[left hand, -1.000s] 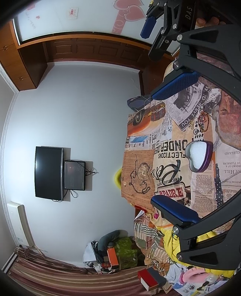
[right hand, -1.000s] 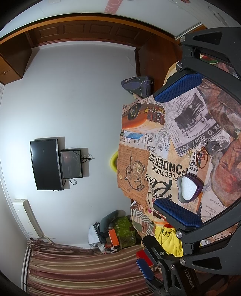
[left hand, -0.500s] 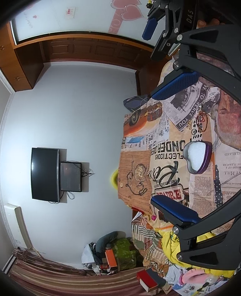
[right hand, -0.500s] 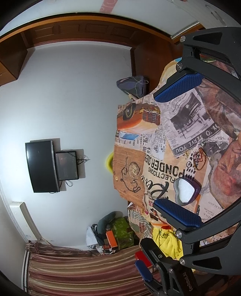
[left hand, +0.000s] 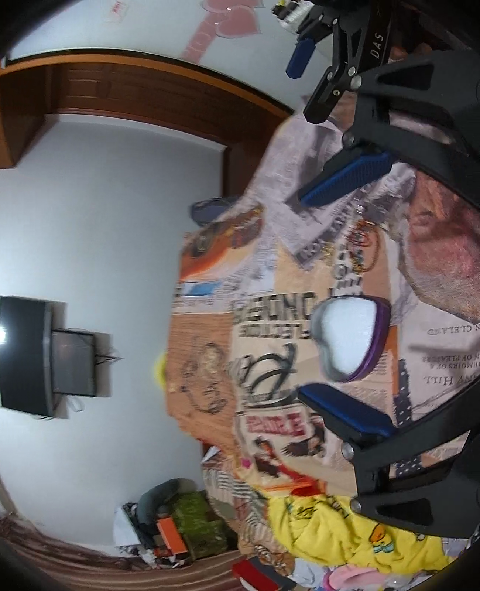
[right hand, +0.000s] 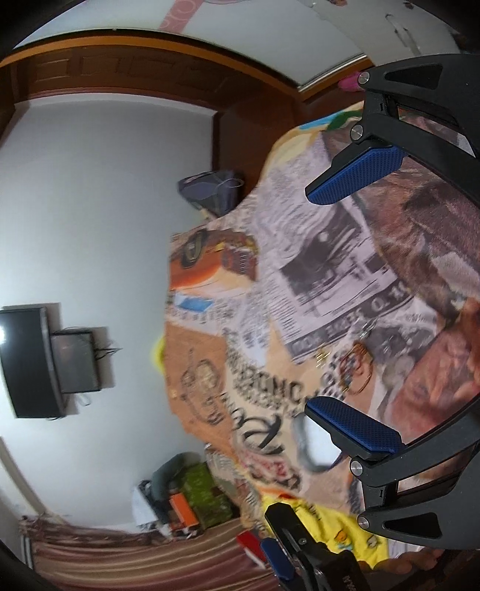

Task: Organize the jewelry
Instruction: 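Move the left tool down to the red-and-gold braided bracelet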

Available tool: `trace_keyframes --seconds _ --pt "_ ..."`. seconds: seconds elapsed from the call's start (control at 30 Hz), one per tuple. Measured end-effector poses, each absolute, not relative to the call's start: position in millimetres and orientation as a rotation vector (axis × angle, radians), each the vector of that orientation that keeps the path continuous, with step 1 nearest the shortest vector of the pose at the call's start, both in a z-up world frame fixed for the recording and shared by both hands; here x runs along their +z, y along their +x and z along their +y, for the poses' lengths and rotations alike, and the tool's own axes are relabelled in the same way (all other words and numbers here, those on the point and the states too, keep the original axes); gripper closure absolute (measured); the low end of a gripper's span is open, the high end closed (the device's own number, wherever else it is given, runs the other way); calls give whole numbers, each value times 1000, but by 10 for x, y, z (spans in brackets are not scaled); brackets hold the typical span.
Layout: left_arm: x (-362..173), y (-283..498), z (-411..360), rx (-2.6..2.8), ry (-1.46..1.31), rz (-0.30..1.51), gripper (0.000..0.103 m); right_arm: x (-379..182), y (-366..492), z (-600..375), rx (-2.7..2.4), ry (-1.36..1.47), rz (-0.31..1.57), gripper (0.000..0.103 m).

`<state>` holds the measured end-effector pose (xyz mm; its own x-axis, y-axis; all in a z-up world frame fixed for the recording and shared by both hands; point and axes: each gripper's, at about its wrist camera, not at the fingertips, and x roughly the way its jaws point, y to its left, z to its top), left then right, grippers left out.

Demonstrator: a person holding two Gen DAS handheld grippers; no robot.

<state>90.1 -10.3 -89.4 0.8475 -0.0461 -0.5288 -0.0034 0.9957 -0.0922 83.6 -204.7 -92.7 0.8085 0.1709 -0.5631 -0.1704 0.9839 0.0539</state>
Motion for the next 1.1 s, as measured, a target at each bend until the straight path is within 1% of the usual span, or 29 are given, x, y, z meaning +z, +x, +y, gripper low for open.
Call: trace_keyframes --seconds 0.17,0.23,0.37,0.4,0.43,0.5,0.53,0.57,0.6,0.63,0.7,0.8,0.83,0.97,1.1 --pt "-1238 1063 -249 -67 -44 668 20 -1248 947 -2143 183 -26 707 1" --pt "-1372 1129 -341 -111 -31 717 21 -1371 966 -2181 200 -32 746 3" --pt "-1594 1261 -486 -204 -32 815 38 -1500 1000 -2210 240 -32 797 12" --pt "-1640 1292 -517 -223 -32 834 43 -1533 1007 -2223 251 -32 809 16" --pt "-1664 1308 -540 -236 -34 846 45 -1561 1046 -2219 260 -31 814 19" --pt "-1731 1352 -589 -275 -44 879 56 -1610 1106 -2227 282 -28 831 25" --pt "-1758 1382 -602 -289 -49 890 58 -1626 1122 -2228 289 -26 837 28" --pt "-1793 1414 -618 -308 -57 904 61 -1644 1138 -2233 306 -21 844 35" --pt "-1818 1429 -632 -321 -67 915 65 -1661 1152 -2234 324 -19 851 40" --pt "-1835 1441 -639 -332 -75 923 67 -1675 1162 -2238 339 -16 855 41" --pt "-1888 1506 -653 -353 -85 944 78 -1692 1194 -2225 355 -15 857 44" --pt "-1922 1574 -675 -365 -74 951 82 -1706 1237 -2182 401 -6 867 51" --pt "-1931 1598 -696 -370 -65 953 82 -1722 1257 -2169 417 2 874 52" --pt "-1953 1657 -772 -391 -10 958 82 -1803 1337 -2126 454 22 907 56" --pt "-2082 1734 -821 -394 30 1003 82 -1862 1392 -2112 475 38 938 62"
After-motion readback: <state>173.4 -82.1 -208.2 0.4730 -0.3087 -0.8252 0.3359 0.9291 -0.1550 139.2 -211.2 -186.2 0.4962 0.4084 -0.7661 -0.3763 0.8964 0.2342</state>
